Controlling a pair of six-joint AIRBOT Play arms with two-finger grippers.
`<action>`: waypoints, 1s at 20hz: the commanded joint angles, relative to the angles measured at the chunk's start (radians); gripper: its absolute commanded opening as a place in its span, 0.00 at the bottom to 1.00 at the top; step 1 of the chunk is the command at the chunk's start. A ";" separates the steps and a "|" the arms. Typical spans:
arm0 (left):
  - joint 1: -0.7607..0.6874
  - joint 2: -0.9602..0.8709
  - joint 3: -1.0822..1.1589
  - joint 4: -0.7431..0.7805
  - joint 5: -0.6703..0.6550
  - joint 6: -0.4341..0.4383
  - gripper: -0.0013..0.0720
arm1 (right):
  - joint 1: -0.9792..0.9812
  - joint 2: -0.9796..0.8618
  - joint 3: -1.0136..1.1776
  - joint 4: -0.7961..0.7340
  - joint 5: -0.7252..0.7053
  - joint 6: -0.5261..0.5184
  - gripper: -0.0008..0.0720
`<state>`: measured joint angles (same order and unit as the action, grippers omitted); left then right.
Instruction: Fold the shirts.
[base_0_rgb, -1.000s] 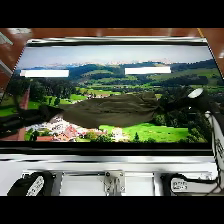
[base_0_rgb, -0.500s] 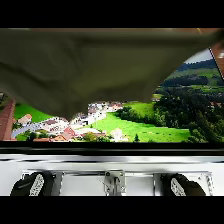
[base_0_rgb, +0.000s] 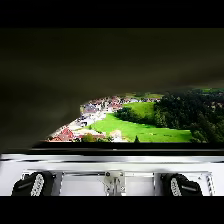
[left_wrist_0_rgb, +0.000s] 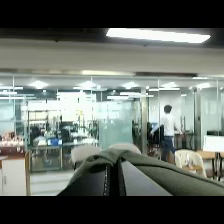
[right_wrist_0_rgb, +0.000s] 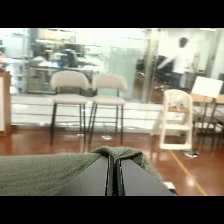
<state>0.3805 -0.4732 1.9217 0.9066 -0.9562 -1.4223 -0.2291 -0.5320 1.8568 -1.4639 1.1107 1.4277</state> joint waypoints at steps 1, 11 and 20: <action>0.001 0.028 0.022 0.112 -0.217 -0.093 0.07 | 0.000 0.034 0.005 -0.083 0.138 0.029 0.09; 0.001 0.024 -0.335 0.111 -0.564 -0.118 0.07 | 0.000 -0.201 -0.130 -0.048 0.744 0.084 0.08; -0.001 -0.224 -1.113 -0.070 0.058 0.202 0.07 | 0.113 -0.618 -0.725 0.034 -0.201 0.059 0.09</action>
<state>0.3794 -0.5823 1.0016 0.9455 -1.1763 -1.3838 -0.1810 -0.9844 1.2316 -1.4456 1.3186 1.5070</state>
